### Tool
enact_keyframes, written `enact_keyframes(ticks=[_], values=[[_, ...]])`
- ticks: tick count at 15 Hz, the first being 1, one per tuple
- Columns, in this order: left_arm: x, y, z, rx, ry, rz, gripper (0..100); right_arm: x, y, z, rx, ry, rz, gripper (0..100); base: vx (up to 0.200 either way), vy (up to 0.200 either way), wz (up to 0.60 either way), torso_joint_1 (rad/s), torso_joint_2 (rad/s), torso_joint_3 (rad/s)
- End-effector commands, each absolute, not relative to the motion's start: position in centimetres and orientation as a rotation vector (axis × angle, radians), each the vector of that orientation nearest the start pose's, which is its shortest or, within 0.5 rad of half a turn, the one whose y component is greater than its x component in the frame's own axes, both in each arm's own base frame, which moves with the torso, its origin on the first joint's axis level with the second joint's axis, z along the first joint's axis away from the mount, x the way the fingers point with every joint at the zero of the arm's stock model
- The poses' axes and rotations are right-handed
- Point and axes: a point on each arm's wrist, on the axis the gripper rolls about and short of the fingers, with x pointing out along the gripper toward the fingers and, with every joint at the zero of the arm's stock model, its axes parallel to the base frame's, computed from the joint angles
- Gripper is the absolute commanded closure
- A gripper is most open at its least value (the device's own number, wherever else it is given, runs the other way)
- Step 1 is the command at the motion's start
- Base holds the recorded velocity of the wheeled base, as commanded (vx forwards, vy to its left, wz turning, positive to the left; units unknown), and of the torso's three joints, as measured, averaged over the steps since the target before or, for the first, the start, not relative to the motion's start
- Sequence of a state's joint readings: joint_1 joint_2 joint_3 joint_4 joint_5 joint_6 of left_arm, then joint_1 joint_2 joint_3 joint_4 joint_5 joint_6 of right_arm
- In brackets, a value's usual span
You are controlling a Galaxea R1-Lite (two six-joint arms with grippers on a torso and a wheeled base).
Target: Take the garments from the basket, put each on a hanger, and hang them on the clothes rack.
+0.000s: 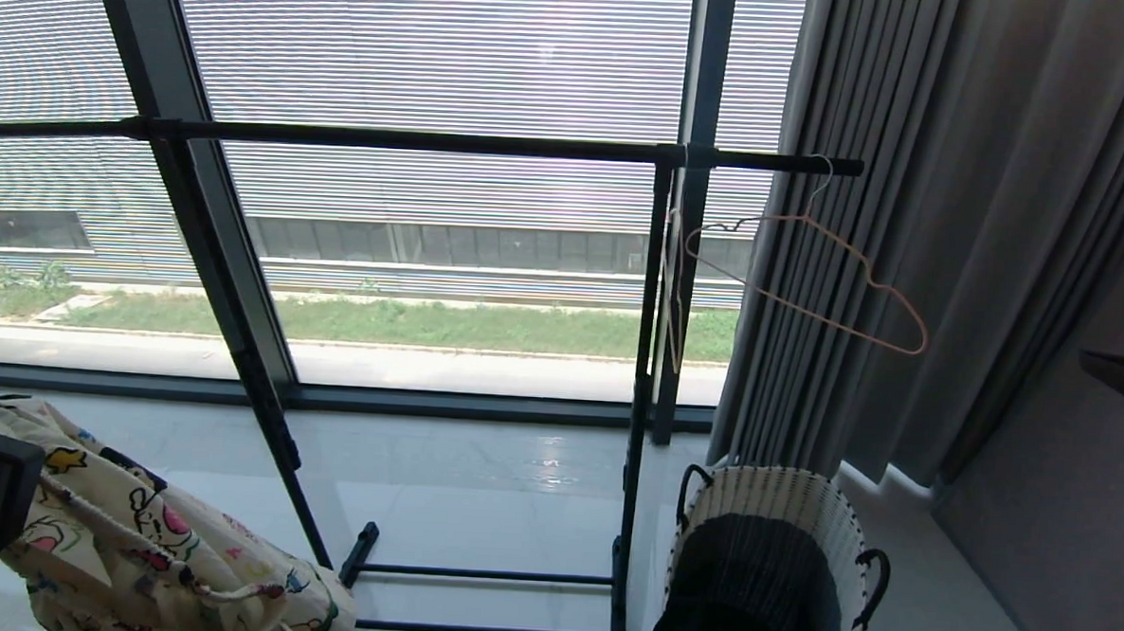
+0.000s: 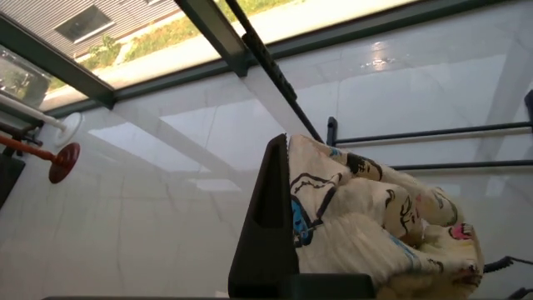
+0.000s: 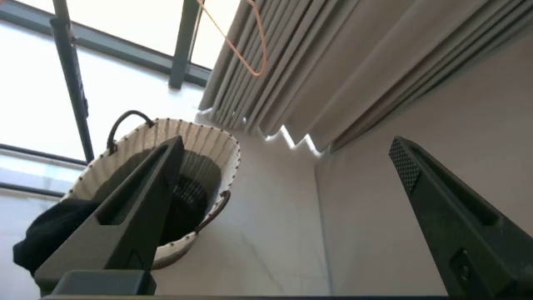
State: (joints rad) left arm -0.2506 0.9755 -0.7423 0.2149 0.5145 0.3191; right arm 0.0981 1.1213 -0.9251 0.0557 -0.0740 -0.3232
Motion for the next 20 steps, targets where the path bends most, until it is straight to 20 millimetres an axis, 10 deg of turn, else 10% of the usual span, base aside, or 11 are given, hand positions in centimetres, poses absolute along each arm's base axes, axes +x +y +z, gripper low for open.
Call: enact_keyframes(ticks=[1,20], values=[[10.9,-1.2,23.9,0.470,0.463,0.227,100,15.7,1.4,28.4,-0.342,0.247,0.079,0,0.200,0.000,0.00,0.002,0.00,0.002],[10.9,-0.7,24.2,0.451,0.462,0.257,100,26.9,1.6,25.0,-0.307,0.378,0.311,0,0.168,0.000,0.00,0.001,0.00,0.003]])
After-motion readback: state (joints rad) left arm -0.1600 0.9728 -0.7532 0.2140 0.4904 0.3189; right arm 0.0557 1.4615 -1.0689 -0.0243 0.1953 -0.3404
